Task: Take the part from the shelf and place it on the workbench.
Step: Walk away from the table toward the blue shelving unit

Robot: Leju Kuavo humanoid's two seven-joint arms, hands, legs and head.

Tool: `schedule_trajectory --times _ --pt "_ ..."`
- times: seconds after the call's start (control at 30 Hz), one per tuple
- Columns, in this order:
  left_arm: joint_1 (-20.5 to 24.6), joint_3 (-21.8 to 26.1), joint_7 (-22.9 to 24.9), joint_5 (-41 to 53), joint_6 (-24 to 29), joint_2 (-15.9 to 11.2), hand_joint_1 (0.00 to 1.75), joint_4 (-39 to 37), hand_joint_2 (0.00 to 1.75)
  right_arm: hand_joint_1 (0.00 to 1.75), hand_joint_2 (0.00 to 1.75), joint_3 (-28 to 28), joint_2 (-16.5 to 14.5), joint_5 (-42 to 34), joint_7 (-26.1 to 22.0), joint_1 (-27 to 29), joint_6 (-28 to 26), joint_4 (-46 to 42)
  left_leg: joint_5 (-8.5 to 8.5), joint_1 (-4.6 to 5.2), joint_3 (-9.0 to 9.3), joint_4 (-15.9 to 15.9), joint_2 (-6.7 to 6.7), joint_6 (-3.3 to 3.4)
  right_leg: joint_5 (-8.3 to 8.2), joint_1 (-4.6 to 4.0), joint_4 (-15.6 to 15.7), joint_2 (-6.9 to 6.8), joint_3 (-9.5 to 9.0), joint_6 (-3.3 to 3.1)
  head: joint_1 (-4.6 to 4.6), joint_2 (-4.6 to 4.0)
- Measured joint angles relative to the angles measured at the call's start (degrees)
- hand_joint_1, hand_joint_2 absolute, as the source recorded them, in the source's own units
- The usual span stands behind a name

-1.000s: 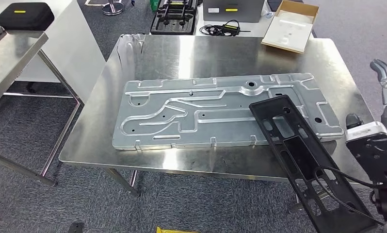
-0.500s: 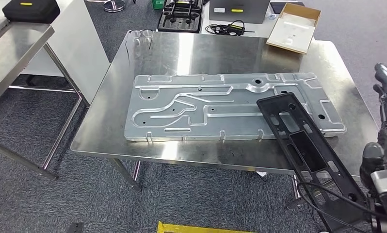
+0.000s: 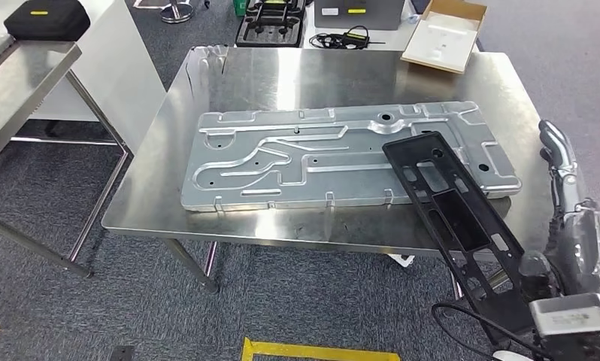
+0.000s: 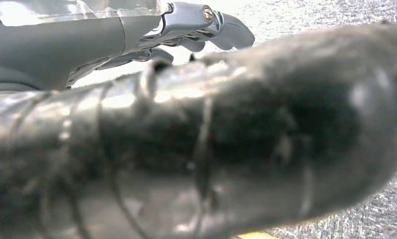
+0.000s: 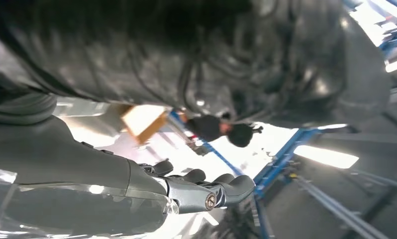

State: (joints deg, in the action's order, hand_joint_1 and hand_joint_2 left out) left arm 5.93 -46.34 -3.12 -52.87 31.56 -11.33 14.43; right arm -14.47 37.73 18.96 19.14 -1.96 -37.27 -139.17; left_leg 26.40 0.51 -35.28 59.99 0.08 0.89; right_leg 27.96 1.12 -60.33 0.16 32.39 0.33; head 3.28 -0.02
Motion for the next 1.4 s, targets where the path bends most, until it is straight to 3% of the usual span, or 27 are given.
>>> schedule_trajectory --times 0.1,0.13,0.23,0.3,0.37,0.43,0.5,0.57,0.6,0.63,0.67,0.73,0.8,0.93,1.0,1.07,1.1,1.13,1.17,1.23,1.3,1.4 --pt "-0.06 0.00 0.03 -0.79 0.46 0.14 0.00 0.00 0.00 0.00 0.00 -3.63 -1.24 4.42 6.64 0.03 -0.14 0.14 7.08 -0.58 -4.17 11.47 -0.05 -1.50 -1.76 0.16 0.31 -0.23 1.92 -1.30 0.17 0.01" --pt "-0.07 0.00 0.07 -1.02 0.66 0.19 0.00 0.00 0.00 0.00 0.00 -4.37 -1.50 4.75 8.26 0.10 -0.57 0.26 7.84 -0.70 -4.14 13.05 -0.05 -1.58 -2.16 0.13 0.28 -0.24 2.50 -1.27 0.17 0.00" --pt "0.05 0.00 0.30 -1.40 1.09 0.22 0.00 0.00 0.00 0.00 0.00 -5.04 -2.04 5.30 10.71 0.27 -1.70 0.51 3.84 -0.55 2.75 2.33 -0.09 -0.97 -2.79 0.10 0.28 -0.23 2.96 -0.74 0.15 0.00" --pt "0.11 0.00 0.38 -1.57 1.34 0.22 0.00 0.00 0.00 0.00 0.00 -5.22 -2.63 6.96 11.77 0.44 -2.09 0.62 2.94 -0.22 4.87 -1.79 -0.16 -0.42 -3.22 0.06 0.37 -0.25 3.05 -0.15 0.13 0.00" --pt "0.07 0.00 0.42 -1.62 1.51 0.24 0.00 0.00 0.00 0.00 0.00 -5.39 -3.49 8.72 11.95 0.80 -2.24 0.69 2.51 -0.05 4.67 -2.20 -0.18 0.17 -3.70 0.05 0.64 -0.26 3.03 0.60 0.10 -0.01" --pt "0.07 0.00 0.45 -1.63 1.55 0.32 0.00 0.00 0.00 0.00 0.00 -5.44 -4.45 10.26 11.17 1.32 -2.31 0.72 1.66 -0.26 4.72 -2.79 0.05 1.03 -2.93 0.06 -0.06 -0.23 3.34 1.12 0.05 -0.01" --pt "0.09 0.00 0.45 -1.61 1.56 0.41 0.00 0.00 0.00 0.00 0.00 -5.44 -5.42 11.55 9.77 1.89 -2.37 0.71 0.85 -0.39 4.43 -3.20 0.31 1.84 0.73 0.04 -4.64 -0.19 5.11 1.29 0.01 0.00" --pt "0.04 0.00 0.45 -1.60 1.56 0.49 0.00 0.00 0.00 0.00 0.00 -5.44 -6.40 12.24 8.69 2.51 -2.40 0.69 0.42 -0.24 3.60 -2.99 0.36 2.18 4.81 -0.01 -11.68 -0.19 7.62 1.44 0.01 0.01" --pt "0.00 0.00 0.45 -1.60 1.56 0.55 0.00 0.00 0.00 0.00 0.00 -5.44 -6.84 12.25 8.37 2.76 -2.41 0.69 0.27 -0.17 3.18 -2.80 0.37 2.17 5.61 -0.01 -13.82 -0.19 8.13 1.51 0.02 0.01" --pt "-0.03 0.00 0.45 -1.60 1.55 0.61 0.00 0.00 0.00 0.00 0.00 -5.44 -7.23 12.04 8.07 2.92 -2.40 0.68 0.15 -0.12 2.78 -2.56 0.38 2.14 5.32 -0.01 -13.92 -0.20 7.62 1.52 0.01 0.00" --pt "-0.04 0.00 0.45 -1.60 1.54 0.67 0.00 0.00 0.00 0.00 0.00 -5.44 -7.61 11.75 7.65 2.99 -2.41 0.66 0.08 -0.10 2.43 -2.27 0.37 2.08 4.15 -0.01 -11.93 -0.20 6.07 1.47 0.01 0.00" --pt "-0.03 0.00 0.41 -1.57 1.46 0.76 0.00 0.00 0.00 0.00 0.00 -5.44 -8.26 11.28 6.42 3.00 -2.42 0.57 0.05 0.02 1.83 -1.52 0.35 1.85 1.49 -0.11 -4.71 -0.20 1.57 1.18 0.01 0.00" --pt "-0.01 0.00 0.32 -1.52 1.34 0.80 0.00 0.00 0.00 0.00 0.00 -5.44 -8.80 11.04 4.72 3.09 -2.47 0.35 -0.03 0.22 1.30 -0.89 0.32 1.37 0.49 -0.30 -0.35 -0.15 -0.62 0.67 0.07 0.01" --pt "-0.05 0.00 0.13 -1.48 1.05 0.86 0.00 -0.02 0.00 0.00 0.00 -5.41 -10.10 9.13 1.61 3.31 -2.52 0.00 0.25 0.11 0.50 -0.14 0.25 -0.05 -0.41 -0.23 0.46 -0.16 -0.14 -0.76 0.12 -0.01" --pt "-0.05 0.00 0.06 -1.52 1.02 0.89 0.00 -0.02 0.00 0.00 0.00 -5.38 -10.67 8.12 0.94 3.37 -2.53 -0.08 3.50 -0.20 -1.20 3.87 0.15 -0.85 -1.07 -0.02 0.71 -0.25 0.40 -1.43 0.31 -0.01" --pt "-0.09 0.00 0.02 -1.57 1.01 0.93 0.00 -0.02 0.00 0.00 0.00 -5.33 -11.12 7.70 0.61 3.50 -2.54 -0.14 7.61 -0.56 -3.69 10.68 0.14 -1.52 -1.62 -0.02 0.69 -0.26 1.23 -1.64 0.44 -0.01" --pt "-0.13 0.00 0.02 -1.59 1.00 0.95 0.00 -0.02 0.00 0.00 0.00 -5.28 -11.31 7.77 0.65 3.63 -2.54 -0.14 8.65 -0.73 -4.35 13.07 0.15 -1.73 -1.88 -0.01 0.65 -0.26 1.64 -1.60 0.43 -0.01" --pt "-0.16 0.00 0.02 -1.61 0.99 0.97 0.00 -0.02 0.00 0.00 0.00 -5.22 -11.47 7.93 0.83 3.75 -2.54 -0.14 8.64 -0.85 -4.12 13.64 0.15 -1.84 -2.13 0.01 0.61 -0.25 2.01 -1.52 0.44 -0.01" --pt "-0.16 0.00 0.02 -1.62 0.98 0.98 0.00 -0.02 0.00 0.00 0.00 -5.15 -11.58 8.15 1.07 3.85 -2.54 -0.14 7.66 -0.94 -2.81 12.05 0.15 -1.88 -2.35 0.05 0.56 -0.24 2.29 -1.38 0.44 0.00" --pt "-0.07 0.00 0.02 -1.64 0.95 0.98 0.00 -0.02 0.00 0.00 0.00 -5.05 -11.69 8.62 1.60 3.93 -2.54 -0.16 4.79 -1.02 1.95 4.42 0.12 -1.68 -2.76 0.09 0.49 -0.23 2.63 -0.96 0.44 0.00" --pt "0.01 0.00 0.02 -1.71 0.92 0.97 0.00 -0.02 0.00 0.00 0.00 -5.01 -11.73 9.09 2.02 3.93 -2.55 -0.19 3.24 -0.79 5.06 -1.21 0.03 -1.13 -3.17 0.02 0.45 -0.24 2.79 -0.33 0.42 -0.01" --pt "-0.04 0.00 0.02 -1.78 0.89 0.98 0.00 -0.02 0.00 0.00 0.00 -4.97 -11.73 9.48 2.27 3.94 -2.56 -0.22 2.47 -0.58 5.01 -2.12 0.00 -0.03 -3.79 0.05 0.65 -0.23 2.92 0.79 0.37 -0.01"
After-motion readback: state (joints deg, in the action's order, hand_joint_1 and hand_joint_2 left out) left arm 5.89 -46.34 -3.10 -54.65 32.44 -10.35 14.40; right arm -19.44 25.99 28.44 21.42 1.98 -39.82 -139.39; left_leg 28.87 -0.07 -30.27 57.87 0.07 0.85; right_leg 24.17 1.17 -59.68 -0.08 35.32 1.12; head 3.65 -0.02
